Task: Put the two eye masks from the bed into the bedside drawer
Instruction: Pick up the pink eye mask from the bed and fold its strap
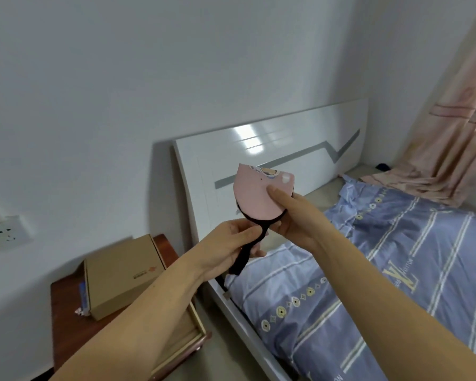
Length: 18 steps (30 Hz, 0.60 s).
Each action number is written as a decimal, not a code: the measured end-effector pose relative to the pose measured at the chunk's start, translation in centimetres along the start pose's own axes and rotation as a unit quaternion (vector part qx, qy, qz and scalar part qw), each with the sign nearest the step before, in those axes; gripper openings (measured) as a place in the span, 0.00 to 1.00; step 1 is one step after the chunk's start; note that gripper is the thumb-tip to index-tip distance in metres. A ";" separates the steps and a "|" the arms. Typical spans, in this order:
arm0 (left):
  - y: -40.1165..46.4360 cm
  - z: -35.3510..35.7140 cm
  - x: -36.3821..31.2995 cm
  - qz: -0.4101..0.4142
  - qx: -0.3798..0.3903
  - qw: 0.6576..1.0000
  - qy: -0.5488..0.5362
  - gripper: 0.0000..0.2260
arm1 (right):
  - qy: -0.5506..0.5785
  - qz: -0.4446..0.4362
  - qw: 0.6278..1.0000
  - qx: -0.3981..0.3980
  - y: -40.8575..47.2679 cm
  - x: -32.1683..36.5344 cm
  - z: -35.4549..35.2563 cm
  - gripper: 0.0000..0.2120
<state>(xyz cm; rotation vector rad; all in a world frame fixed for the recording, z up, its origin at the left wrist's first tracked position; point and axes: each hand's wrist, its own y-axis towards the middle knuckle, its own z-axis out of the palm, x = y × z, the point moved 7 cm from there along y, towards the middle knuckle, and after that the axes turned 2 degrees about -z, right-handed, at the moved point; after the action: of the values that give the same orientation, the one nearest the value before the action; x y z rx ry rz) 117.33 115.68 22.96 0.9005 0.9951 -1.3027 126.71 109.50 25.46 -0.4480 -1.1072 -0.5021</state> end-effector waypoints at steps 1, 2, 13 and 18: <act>0.0 0.1 -0.1 -0.009 0.005 1.000 0.001 0.04 | 0.015 0.003 1.000 0.002 0.0 -0.1 -0.1 0.15; 0.0 0.3 -0.2 -0.017 0.007 1.000 0.009 0.03 | 0.029 0.004 1.000 0.006 -0.1 -0.2 -0.2 0.15; 0.3 0.1 -0.1 0.004 -0.077 0.986 0.145 0.08 | 0.017 -0.043 0.999 -0.017 -0.5 -0.2 -1.6 0.14; 0.0 0.0 0.6 -0.052 -0.086 0.983 0.156 0.06 | -0.001 -0.047 0.999 -0.013 -0.8 -0.8 -1.8 0.12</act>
<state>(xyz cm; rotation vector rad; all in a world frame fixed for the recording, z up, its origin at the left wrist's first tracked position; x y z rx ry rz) 117.36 115.48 22.37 0.9458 1.3933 -1.1602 127.31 107.97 24.13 -0.4210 -1.1278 -0.5994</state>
